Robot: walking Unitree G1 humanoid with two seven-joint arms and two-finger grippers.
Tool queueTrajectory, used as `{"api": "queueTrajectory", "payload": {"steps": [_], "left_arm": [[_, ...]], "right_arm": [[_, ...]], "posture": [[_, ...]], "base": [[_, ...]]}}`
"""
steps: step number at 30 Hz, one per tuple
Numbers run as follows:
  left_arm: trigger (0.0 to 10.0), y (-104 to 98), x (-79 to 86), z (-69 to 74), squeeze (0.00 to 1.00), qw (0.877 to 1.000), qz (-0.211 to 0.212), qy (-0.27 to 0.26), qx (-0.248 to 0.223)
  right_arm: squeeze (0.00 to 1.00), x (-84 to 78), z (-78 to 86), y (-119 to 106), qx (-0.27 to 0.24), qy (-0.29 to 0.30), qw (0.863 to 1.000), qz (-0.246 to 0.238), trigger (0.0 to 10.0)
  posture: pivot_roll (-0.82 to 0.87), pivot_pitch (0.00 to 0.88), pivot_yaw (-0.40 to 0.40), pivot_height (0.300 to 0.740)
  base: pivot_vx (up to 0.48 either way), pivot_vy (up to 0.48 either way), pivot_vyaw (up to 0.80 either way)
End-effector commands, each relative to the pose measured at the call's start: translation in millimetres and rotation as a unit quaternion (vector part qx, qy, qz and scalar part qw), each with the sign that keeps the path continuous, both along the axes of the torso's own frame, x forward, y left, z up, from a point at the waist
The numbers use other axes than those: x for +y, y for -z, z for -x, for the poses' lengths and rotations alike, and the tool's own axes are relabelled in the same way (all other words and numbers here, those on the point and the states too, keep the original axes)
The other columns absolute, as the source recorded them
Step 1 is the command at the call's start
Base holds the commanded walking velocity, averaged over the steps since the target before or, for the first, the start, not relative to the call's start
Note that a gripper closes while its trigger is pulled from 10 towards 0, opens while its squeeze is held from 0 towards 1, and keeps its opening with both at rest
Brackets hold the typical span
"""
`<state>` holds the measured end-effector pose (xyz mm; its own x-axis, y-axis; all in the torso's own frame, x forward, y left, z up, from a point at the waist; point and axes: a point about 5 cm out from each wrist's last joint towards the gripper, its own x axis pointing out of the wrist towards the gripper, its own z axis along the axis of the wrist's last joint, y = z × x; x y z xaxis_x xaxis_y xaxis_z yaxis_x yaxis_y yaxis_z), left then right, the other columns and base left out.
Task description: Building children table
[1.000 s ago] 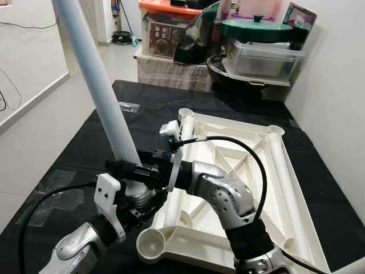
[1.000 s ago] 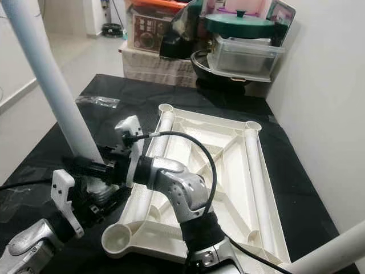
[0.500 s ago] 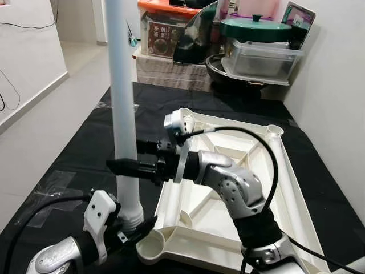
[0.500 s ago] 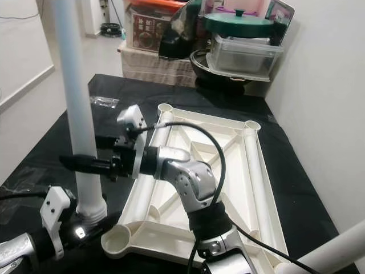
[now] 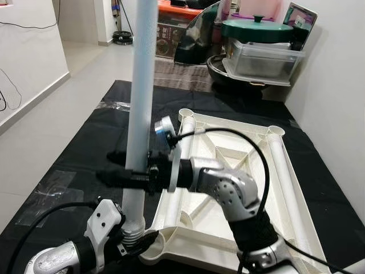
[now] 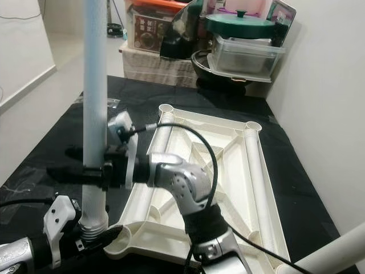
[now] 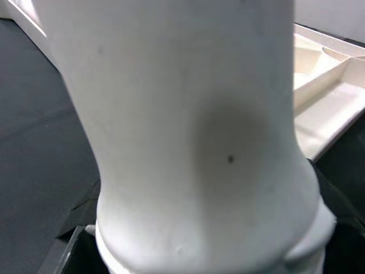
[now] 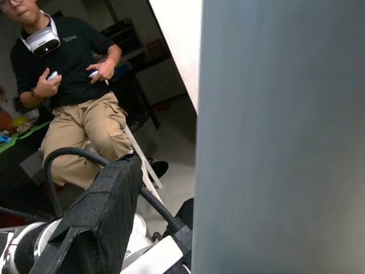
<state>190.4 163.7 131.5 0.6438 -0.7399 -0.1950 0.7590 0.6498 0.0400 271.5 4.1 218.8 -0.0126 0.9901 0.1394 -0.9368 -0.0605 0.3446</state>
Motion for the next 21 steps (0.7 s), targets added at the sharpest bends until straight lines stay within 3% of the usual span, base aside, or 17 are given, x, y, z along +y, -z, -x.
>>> {"api": "queueTrajectory", "payload": {"steps": [1,6,7,8,10,11,12,14,21], "left_arm": [[10.0,-3,-4.3,0.3,0.00,1.000,-0.001,0.017,-0.006],[10.0,-2,-7.3,0.8,0.00,1.000,0.001,0.028,-0.002],[10.0,-1,-8.4,1.0,0.00,1.000,0.001,0.031,-0.001],[10.0,0,-9.1,1.2,0.00,0.999,0.001,0.034,0.001],[10.0,0,-9.4,1.3,0.00,0.999,0.001,0.036,0.002],[10.0,1,-9.9,1.6,0.00,0.999,0.002,0.039,0.004],[10.0,1,-9.9,1.6,0.00,0.999,0.002,0.039,0.004],[10.0,1,-11.1,2.1,0.00,0.999,0.003,0.041,0.005],[10.0,3,-14.2,3.7,0.00,0.999,0.007,0.044,0.008]], "right_arm": [[0.00,5.9,6.2,0,-0.002,-0.018,1.000,0.003,10.0],[0.00,9.6,5.9,0,-0.001,-0.006,1.000,-0.002,10.0],[0.00,10.7,5.4,-1,0.001,-0.002,1.000,-0.005,8.8],[0.00,11.5,5.2,-2,0.001,0.001,1.000,-0.009,4.9],[0.00,11.8,5.2,-3,0.002,0.002,1.000,-0.011,4.9],[0.00,12.2,4.5,-4,0.002,0.009,1.000,-0.014,3.4],[0.00,12.2,4.5,-4,0.002,0.009,1.000,-0.014,3.4],[0.00,13.5,1.8,-4,0.002,0.027,0.999,-0.019,0.0],[0.00,17.0,1.0,-7,0.003,0.040,0.999,-0.034,0.0]], "posture": [[0.11,0.000,-0.106,0.740],[0.11,0.000,-0.102,0.740],[0.11,0.000,-0.102,0.740],[0.10,0.000,-0.098,0.740],[0.10,0.000,-0.098,0.740],[0.10,0.000,-0.098,0.740],[0.10,0.000,-0.098,0.740],[0.10,0.000,-0.098,0.740],[0.10,0.000,-0.100,0.740]], "base": [[0.000,0.000,0.00],[0.000,0.000,0.00],[0.000,0.000,0.00],[0.000,0.000,0.00],[0.000,0.000,0.00],[0.000,0.000,0.00],[0.000,0.000,0.00],[0.000,0.000,0.00],[0.000,0.000,0.00]]}}
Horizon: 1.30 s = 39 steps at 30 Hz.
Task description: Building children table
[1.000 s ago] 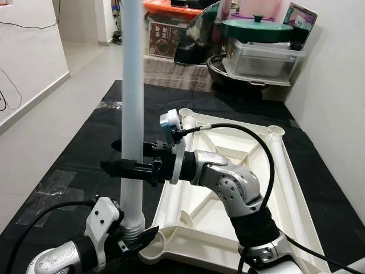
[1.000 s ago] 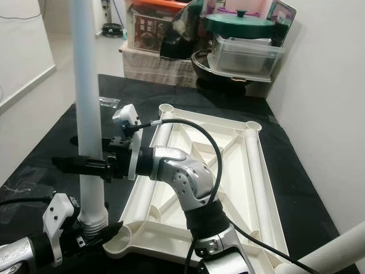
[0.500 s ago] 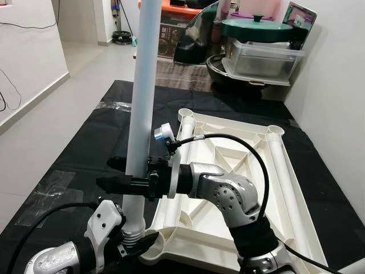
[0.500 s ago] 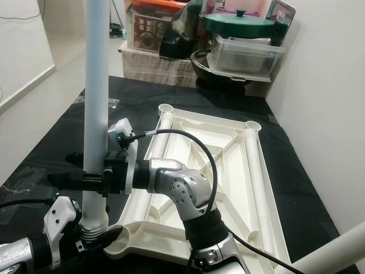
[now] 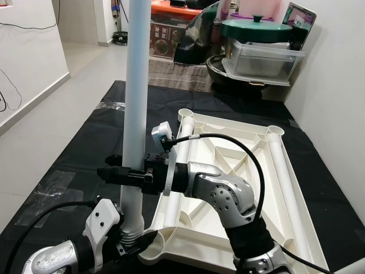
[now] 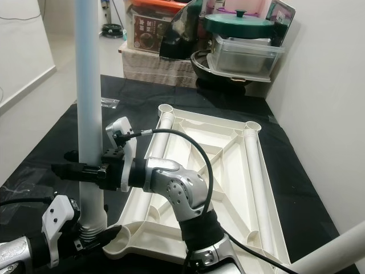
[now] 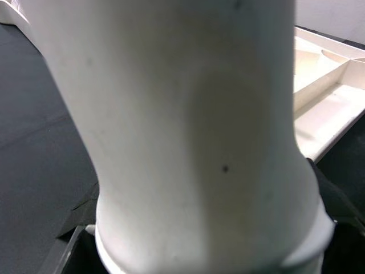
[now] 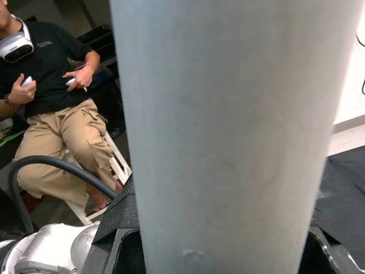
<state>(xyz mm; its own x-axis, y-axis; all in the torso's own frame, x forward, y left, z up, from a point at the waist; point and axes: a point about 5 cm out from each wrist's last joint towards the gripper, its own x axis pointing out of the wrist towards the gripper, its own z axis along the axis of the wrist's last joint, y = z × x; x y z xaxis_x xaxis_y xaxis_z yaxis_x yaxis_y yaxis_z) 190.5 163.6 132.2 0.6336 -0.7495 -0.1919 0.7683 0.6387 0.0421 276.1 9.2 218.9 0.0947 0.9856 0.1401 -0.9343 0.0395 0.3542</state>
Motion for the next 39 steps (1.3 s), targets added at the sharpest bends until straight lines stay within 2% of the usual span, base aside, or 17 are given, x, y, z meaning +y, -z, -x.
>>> {"api": "queueTrajectory", "payload": {"steps": [1,4,5,7,8,23,24,25,27,30,31,32,33,35,36,37,39], "left_arm": [[10.0,4,-14.4,4.0,0.00,0.999,0.006,0.037,0.011],[10.0,4,-11.3,1.6,0.00,1.000,-0.008,0.026,-0.007],[10.0,3,-9.2,-1.2,0.29,1.000,-0.012,0.014,-0.021],[10.0,2,-7.9,-3.1,0.29,0.999,-0.015,0.006,-0.030],[10.0,-2,-5.0,-6.1,1.00,0.999,0.002,-0.008,-0.040],[10.0,-42,14.7,-20.4,1.00,0.975,0.091,-0.166,-0.116],[10.0,-44,19.3,-22.7,0.00,0.967,0.091,-0.201,-0.128],[10.0,-44,19.3,-22.7,0.00,0.967,0.091,-0.201,-0.128],[10.0,-42,28.0,-23.9,0.00,0.950,0.089,-0.268,-0.135],[10.0,-42,28.0,-23.9,0.00,0.950,0.089,-0.268,-0.135],[10.0,-40,30.8,-23.7,0.00,0.941,0.087,-0.299,-0.135],[10.0,-40,30.8,-23.7,0.00,0.941,0.087,-0.299,-0.135],[10.0,-39,31.6,-23.0,0.00,0.930,0.088,-0.331,-0.133],[10.0,-36,28.6,-21.1,0.00,0.916,0.103,-0.368,-0.124],[10.0,-36,28.6,-21.1,0.00,0.916,0.103,-0.368,-0.124],[10.0,-35,27.4,-20.7,0.00,0.912,0.104,-0.377,-0.121],[10.0,-35,27.4,-20.7,0.00,0.912,0.104,-0.377,-0.121]], "right_arm": [[0.00,12.4,6.2,-8,-0.003,-0.015,0.999,-0.037,0.0],[0.00,12.1,7.1,-8,-0.002,-0.016,0.999,-0.037,0.0],[0.00,11.8,6.9,-8,-0.002,-0.015,0.999,-0.036,0.0],[0.00,11.6,6.7,-7,-0.003,-0.013,0.999,-0.036,0.0],[0.00,9.9,4.0,-9,-0.005,-0.004,0.999,-0.038,0.0],[0.00,-33.0,-51.6,-40,-0.066,0.216,0.973,-0.049,0.0],[0.00,-41.4,-61.3,-41,-0.077,0.263,0.961,-0.034,0.0],[0.00,-41.4,-61.3,-41,-0.077,0.263,0.961,-0.034,0.0],[0.00,-59.4,-78.1,-43,-0.094,0.361,0.928,-0.004,0.0],[0.00,-59.4,-78.1,-43,-0.094,0.361,0.928,-0.004,0.0],[0.00,-68.7,-84.9,-45,-0.102,0.414,0.904,0.010,4.7],[0.00,-68.7,-84.9,-45,-0.102,0.414,0.904,0.010,4.7],[0.00,-82.0,-89.8,-49,-0.127,0.485,0.865,0.029,10.0],[0.00,-104.3,-91.2,-58,-0.178,0.582,0.792,0.045,10.0],[0.00,-104.3,-91.2,-58,-0.178,0.582,0.792,0.045,10.0],[0.00,-109.9,-89.7,-61,-0.199,0.602,0.772,0.050,10.0],[0.00,-109.9,-89.7,-61,-0.199,0.602,0.772,0.050,10.0]], "posture": [[0.10,0.000,-0.100,0.740],[0.11,0.000,-0.102,0.740],[0.11,0.000,-0.102,0.740],[0.11,0.000,-0.102,0.740],[0.10,0.000,-0.102,0.740],[0.11,0.000,-0.107,0.740],[0.11,0.000,-0.110,0.740],[0.11,0.000,-0.110,0.740],[0.10,0.000,-0.108,0.740],[0.10,0.000,-0.108,0.740],[0.11,0.000,-0.108,0.740],[0.11,0.000,-0.108,0.740],[0.11,0.000,-0.110,0.740],[0.11,0.000,-0.106,0.740],[0.11,0.000,-0.106,0.740],[0.11,0.000,-0.106,0.740],[0.11,0.000,-0.106,0.740]], "base": [[0.000,0.000,0.00],[0.000,0.000,0.00],[0.000,0.000,0.00],[0.000,0.000,0.00],[0.000,0.000,0.00],[0.000,0.000,0.00],[0.000,0.000,0.00],[0.000,0.000,0.00],[0.000,0.000,0.00],[0.000,0.000,0.00],[0.000,0.000,0.00],[0.000,0.000,0.00],[0.000,0.000,0.00],[0.000,0.000,0.00],[0.000,0.000,0.00],[0.000,0.000,0.00],[0.000,0.000,0.00]]}}
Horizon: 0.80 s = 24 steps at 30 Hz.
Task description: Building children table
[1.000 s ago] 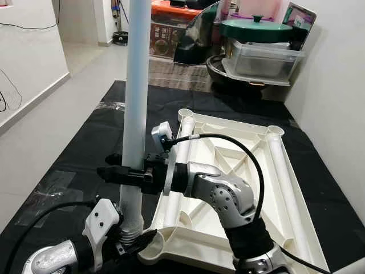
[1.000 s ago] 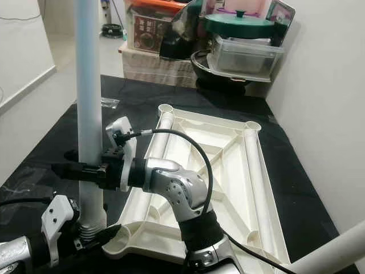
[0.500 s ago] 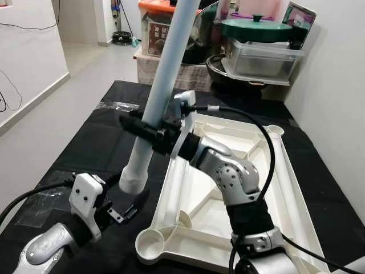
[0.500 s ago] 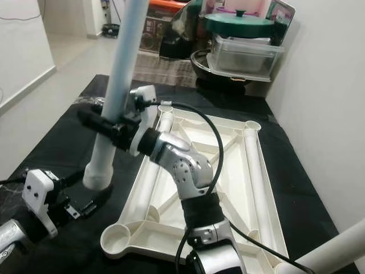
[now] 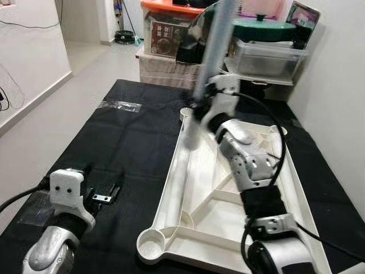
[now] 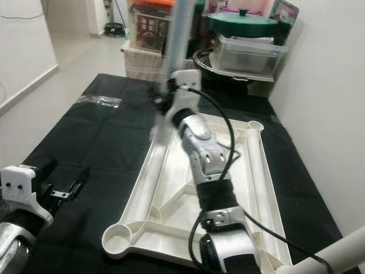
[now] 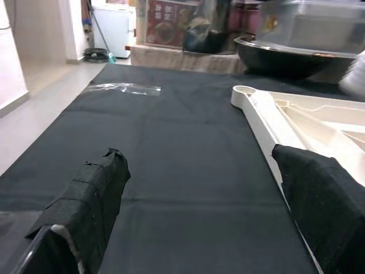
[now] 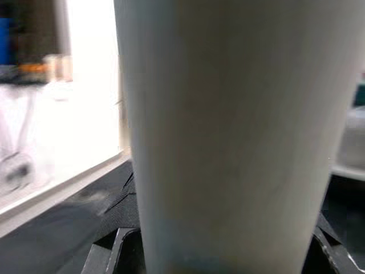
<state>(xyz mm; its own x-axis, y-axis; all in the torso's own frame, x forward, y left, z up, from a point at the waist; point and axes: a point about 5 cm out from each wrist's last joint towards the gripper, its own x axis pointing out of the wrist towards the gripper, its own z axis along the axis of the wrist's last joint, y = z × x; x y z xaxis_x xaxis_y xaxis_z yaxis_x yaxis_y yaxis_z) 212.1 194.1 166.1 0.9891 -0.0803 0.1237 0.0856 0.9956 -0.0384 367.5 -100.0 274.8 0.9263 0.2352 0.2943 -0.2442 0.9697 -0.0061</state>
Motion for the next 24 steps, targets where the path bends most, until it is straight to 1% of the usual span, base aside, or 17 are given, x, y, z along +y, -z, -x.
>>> {"api": "queueTrajectory", "payload": {"steps": [1,3,4,5,6,8,9,10,11,13,14,16,19,20,24], "left_arm": [[10.0,1,-4.0,0.8,0.00,1.000,-0.001,-0.005,0.006],[10.0,1,-4.0,0.8,0.00,1.000,-0.001,-0.005,0.006],[10.0,3,-5.3,1.0,0.00,1.000,-0.001,-0.010,0.012],[10.0,4,-6.0,2.3,0.00,1.000,0.000,-0.018,0.015],[10.0,4,-6.0,2.3,0.00,1.000,0.000,-0.018,0.015],[10.0,6,-6.6,6.1,0.00,0.999,-0.004,-0.026,0.021],[10.0,6,-6.6,6.1,0.00,0.999,-0.004,-0.026,0.021],[10.0,9,-7.6,8.7,0.00,0.999,-0.016,-0.029,0.030],[10.0,9,-7.6,8.7,0.00,0.999,-0.016,-0.029,0.030],[10.0,11,-8.3,10.1,0.00,0.999,-0.026,-0.032,0.035],[10.0,11,-8.3,10.1,0.00,0.999,-0.026,-0.032,0.035],[10.0,12,-10.4,11.1,0.00,0.998,-0.034,-0.039,0.038],[10.0,12,-11.6,11.5,0.00,0.998,-0.038,-0.041,0.039],[10.0,14,-13.1,12.0,0.00,0.997,-0.050,-0.043,0.042],[10.0,16,-16.6,13.6,0.00,0.997,-0.052,-0.038,0.045]], "right_arm": [[0.00,-3.8,3.1,-5,-0.025,0.020,0.999,0.007,10.0],[0.00,-3.8,3.1,-5,-0.025,0.020,0.999,0.007,10.0],[0.00,-6.4,5.2,-4,-0.026,0.024,0.999,0.005,10.0],[0.00,-12.7,10.9,-1,-0.029,0.035,0.999,0.006,10.0],[0.00,-12.7,10.9,-1,-0.029,0.035,0.999,0.006,10.0],[0.00,-22.1,20.5,4,-0.035,0.050,0.998,0.014,10.0],[0.00,-22.1,20.5,4,-0.035,0.050,0.998,0.014,10.0],[0.00,-29.4,25.5,8,-0.039,0.058,0.997,0.037,10.0],[0.00,-29.4,25.5,8,-0.039,0.058,0.997,0.037,10.0],[0.00,-34.4,28.7,11,-0.041,0.062,0.996,0.053,10.0],[0.00,-34.4,28.7,11,-0.041,0.062,0.996,0.053,10.0],[0.00,-38.4,34.3,14,-0.046,0.073,0.994,0.068,10.0],[0.00,-39.3,37.3,15,-0.048,0.075,0.994,0.070,10.0],[0.00,-39.9,40.1,16,-0.048,0.074,0.993,0.073,10.0],[0.00,-41.6,43.9,23,-0.037,0.072,0.994,0.079,10.0]], "posture": [[0.10,0.000,-0.106,0.740],[0.10,0.000,-0.106,0.740],[0.10,0.000,-0.108,0.740],[0.09,0.000,-0.110,0.740],[0.09,0.000,-0.110,0.740],[0.09,0.000,-0.113,0.740],[0.09,0.000,-0.113,0.740],[0.08,0.000,-0.114,0.740],[0.08,0.000,-0.114,0.740],[0.08,0.000,-0.115,0.740],[0.08,0.000,-0.115,0.740],[0.06,0.000,-0.116,0.740],[0.06,0.000,-0.114,0.740],[0.06,0.000,-0.114,0.740],[0.06,0.000,-0.113,0.740]], "base": [[0.000,0.000,0.00],[0.000,0.000,0.00],[0.000,0.000,0.00],[0.000,0.000,0.00],[0.000,0.000,0.00],[0.000,0.000,0.00],[0.000,0.000,0.00],[0.000,0.000,0.00],[0.000,0.000,0.00],[0.000,0.000,0.00],[0.000,0.000,0.00],[0.000,0.000,0.00],[0.000,0.000,0.00],[0.000,0.000,0.00],[0.000,0.000,0.00]]}}
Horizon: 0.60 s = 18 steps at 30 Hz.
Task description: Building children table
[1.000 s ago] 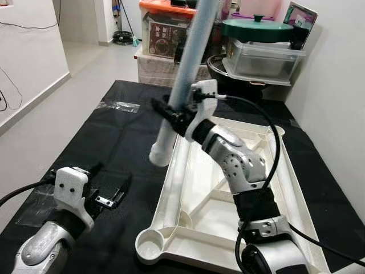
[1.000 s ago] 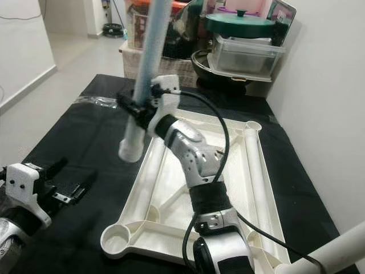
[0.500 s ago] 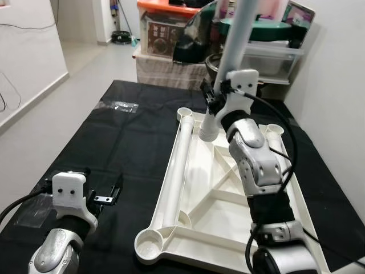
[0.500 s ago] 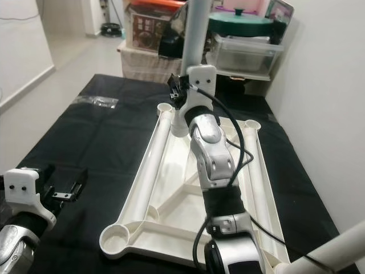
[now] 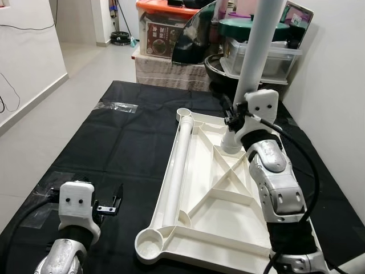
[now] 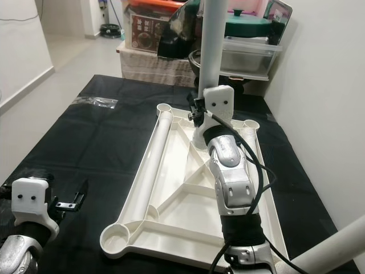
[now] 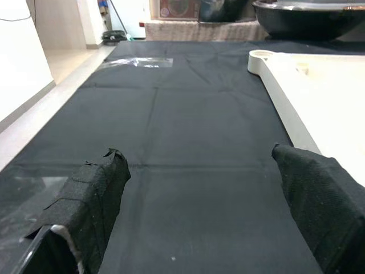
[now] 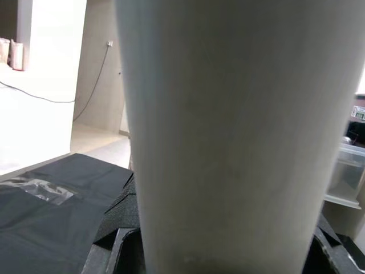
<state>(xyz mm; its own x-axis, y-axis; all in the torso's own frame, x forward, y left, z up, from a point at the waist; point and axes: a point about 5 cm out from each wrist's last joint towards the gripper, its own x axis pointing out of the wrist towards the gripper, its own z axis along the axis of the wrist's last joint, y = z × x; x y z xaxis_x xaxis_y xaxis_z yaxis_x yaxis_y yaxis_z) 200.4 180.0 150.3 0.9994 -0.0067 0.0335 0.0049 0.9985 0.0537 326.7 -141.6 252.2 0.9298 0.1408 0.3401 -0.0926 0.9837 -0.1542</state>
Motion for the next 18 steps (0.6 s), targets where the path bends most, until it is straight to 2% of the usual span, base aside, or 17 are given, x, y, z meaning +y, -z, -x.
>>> {"api": "queueTrajectory", "payload": {"steps": [1,7,10,18], "left_arm": [[10.0,0,-2.5,1.9,0.00,1.000,-0.004,0.003,0.002],[10.0,1,-3.2,3.2,0.00,1.000,-0.011,0.000,0.001],[10.0,1,-4.8,2.5,0.00,1.000,-0.014,0.003,-0.003],[10.0,0,-7.4,1.2,0.00,1.000,-0.019,0.008,-0.008]], "right_arm": [[0.00,0.1,3.1,1,0.002,-0.001,1.000,0.010,10.0],[0.00,2.1,14.7,20,0.035,-0.026,0.999,0.023,10.0],[0.00,4.4,17.6,24,0.043,-0.035,0.998,0.025,10.0],[0.00,11.7,17.3,24,0.039,-0.048,0.998,0.021,10.0]], "posture": [[0.06,0.000,-0.113,0.740],[0.06,0.000,-0.114,0.740],[0.06,0.000,-0.115,0.740],[0.06,0.000,-0.110,0.740]], "base": [[0.000,0.000,0.00],[0.000,0.000,0.00],[0.000,0.322,-0.53],[0.000,0.460,0.00]]}}
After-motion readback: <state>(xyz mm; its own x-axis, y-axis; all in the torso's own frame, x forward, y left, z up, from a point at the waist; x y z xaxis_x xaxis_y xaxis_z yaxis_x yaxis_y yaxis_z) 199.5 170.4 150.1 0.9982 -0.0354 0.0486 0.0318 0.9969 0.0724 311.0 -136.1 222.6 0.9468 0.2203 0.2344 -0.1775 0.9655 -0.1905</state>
